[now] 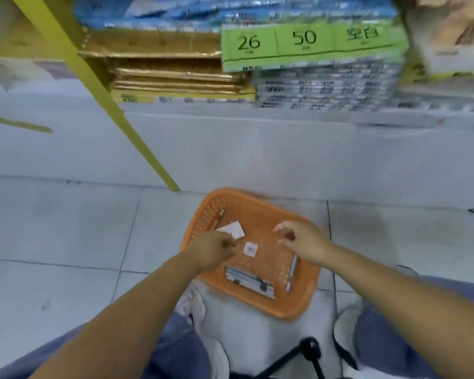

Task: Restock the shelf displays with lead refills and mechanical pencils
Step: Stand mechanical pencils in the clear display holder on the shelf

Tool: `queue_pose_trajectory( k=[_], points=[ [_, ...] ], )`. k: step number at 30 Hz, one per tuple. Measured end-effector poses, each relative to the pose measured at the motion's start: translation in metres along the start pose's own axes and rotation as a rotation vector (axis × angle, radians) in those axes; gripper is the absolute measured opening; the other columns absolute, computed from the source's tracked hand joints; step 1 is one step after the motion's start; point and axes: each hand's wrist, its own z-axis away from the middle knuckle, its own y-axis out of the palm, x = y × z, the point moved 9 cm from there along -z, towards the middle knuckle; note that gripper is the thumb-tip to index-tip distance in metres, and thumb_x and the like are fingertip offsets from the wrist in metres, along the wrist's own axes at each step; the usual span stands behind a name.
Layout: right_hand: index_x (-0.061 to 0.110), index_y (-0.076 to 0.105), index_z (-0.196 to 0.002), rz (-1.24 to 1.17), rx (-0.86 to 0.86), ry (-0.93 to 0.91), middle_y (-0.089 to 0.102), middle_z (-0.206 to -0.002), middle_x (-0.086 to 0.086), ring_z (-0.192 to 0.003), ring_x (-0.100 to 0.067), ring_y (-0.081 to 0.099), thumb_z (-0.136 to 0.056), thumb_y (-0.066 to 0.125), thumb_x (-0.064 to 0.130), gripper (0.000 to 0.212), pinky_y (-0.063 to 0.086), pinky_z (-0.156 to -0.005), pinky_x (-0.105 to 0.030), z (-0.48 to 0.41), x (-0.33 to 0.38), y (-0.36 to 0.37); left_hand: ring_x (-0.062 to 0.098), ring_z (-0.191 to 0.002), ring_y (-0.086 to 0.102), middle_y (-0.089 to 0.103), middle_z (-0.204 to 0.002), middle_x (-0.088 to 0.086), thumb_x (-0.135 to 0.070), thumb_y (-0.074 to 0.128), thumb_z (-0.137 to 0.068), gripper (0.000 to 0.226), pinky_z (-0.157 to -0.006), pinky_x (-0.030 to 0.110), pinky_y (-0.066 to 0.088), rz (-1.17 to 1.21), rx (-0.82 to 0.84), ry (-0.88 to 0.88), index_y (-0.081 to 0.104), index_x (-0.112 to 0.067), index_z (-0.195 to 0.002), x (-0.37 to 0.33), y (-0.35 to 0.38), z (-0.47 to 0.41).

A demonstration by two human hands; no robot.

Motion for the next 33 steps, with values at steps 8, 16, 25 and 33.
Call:
queue_pose_trajectory(
  k=[8,16,25,33],
  points=[
    [0.017,0.021,-0.151,-0.223,-0.239,0.441,0.028,-0.151,-0.015,-0.137,-0.033,0.032,-0.095,0.057,0.017,0.067,0.029,-0.112,-0.041,0.0,-0.091,0.092,0.033,-0.133,0.048,0.051,-0.147,0.014,-0.018,0.065,-0.093,0.058,-0.112,0.041,0.035,0.119,-0.234,-0.21,0.047,-0.016,-0.148,0.084,0.029,-0.048],
    [0.02,0.038,-0.142,-0.437,-0.51,0.513,0.038,-0.139,-0.007,-0.126,-0.024,0.045,-0.085,0.07,0.005,0.067,0.035,-0.112,-0.039,-0.01,-0.095,0.099,0.03,-0.119,0.059,0.061,-0.136,0.009,-0.023,0.05,-0.103,0.04,-0.097,0.038,0.044,0.195,-0.332,-0.229,0.051,-0.02,-0.143,0.091,0.033,-0.077],
    [0.023,0.058,-0.102,-0.462,-0.199,0.403,0.057,-0.09,0.005,-0.087,-0.02,0.059,-0.09,0.065,0.011,0.018,0.05,-0.079,-0.035,-0.029,-0.094,0.122,0.032,-0.096,0.063,0.067,-0.113,0.013,-0.018,0.066,-0.091,0.028,-0.075,0.034,0.046,0.236,-0.287,-0.319,0.063,-0.01,-0.118,0.099,0.043,-0.101],
    [0.019,0.059,-0.121,-0.152,0.226,0.179,0.055,-0.11,0.001,-0.097,-0.014,0.052,-0.083,0.076,0.025,0.043,0.039,-0.079,-0.021,-0.024,-0.062,0.161,0.02,-0.08,0.061,0.069,-0.091,0.003,-0.021,0.064,-0.094,0.015,-0.072,0.035,0.049,0.243,-0.082,-0.054,0.062,-0.015,-0.107,0.061,0.032,-0.087]
  ],
)
